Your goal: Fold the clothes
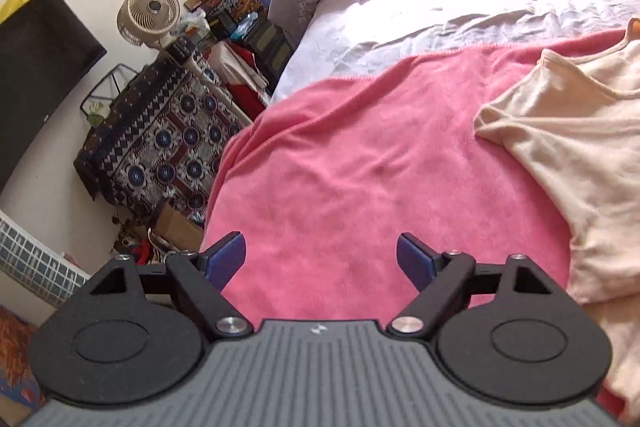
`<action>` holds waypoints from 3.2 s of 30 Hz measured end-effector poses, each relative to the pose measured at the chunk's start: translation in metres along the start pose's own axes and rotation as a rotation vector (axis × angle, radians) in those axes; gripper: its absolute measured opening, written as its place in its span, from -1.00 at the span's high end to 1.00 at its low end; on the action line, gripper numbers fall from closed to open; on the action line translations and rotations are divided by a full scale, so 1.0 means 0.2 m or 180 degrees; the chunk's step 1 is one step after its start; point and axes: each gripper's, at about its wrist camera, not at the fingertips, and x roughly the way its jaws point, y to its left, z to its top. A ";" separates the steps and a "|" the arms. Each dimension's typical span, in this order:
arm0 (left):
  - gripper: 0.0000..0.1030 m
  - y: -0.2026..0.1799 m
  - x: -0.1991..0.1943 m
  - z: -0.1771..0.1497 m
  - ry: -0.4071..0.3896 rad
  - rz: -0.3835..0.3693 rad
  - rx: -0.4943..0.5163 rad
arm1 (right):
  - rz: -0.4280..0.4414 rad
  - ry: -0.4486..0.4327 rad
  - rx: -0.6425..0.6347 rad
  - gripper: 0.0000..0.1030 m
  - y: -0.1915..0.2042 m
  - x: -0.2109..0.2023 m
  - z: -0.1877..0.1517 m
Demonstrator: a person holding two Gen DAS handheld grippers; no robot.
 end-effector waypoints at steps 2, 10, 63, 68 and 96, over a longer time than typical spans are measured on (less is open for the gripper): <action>-0.65 -0.01 0.00 0.06 -0.0049 -0.0039 0.0011 | -0.0218 0.0191 0.0341 -0.16 -0.22 -0.01 -0.12; -0.65 -0.09 0.00 0.25 -0.0211 -0.0159 0.0079 | 0.0053 0.0521 0.1154 0.16 -0.51 0.12 -0.35; -0.85 -0.91 -0.10 -0.02 -0.0316 0.0576 0.1540 | 0.0213 -0.1239 0.0059 0.79 -0.26 -0.63 0.48; -0.86 -0.76 -0.05 -0.03 -0.0106 0.0780 0.1211 | 0.0116 -0.1061 0.0048 0.79 -0.27 -0.54 0.44; -0.84 0.05 -0.08 0.17 0.0346 -0.1484 -0.0197 | -0.0549 0.0326 -0.0486 0.00 -0.28 0.24 -0.15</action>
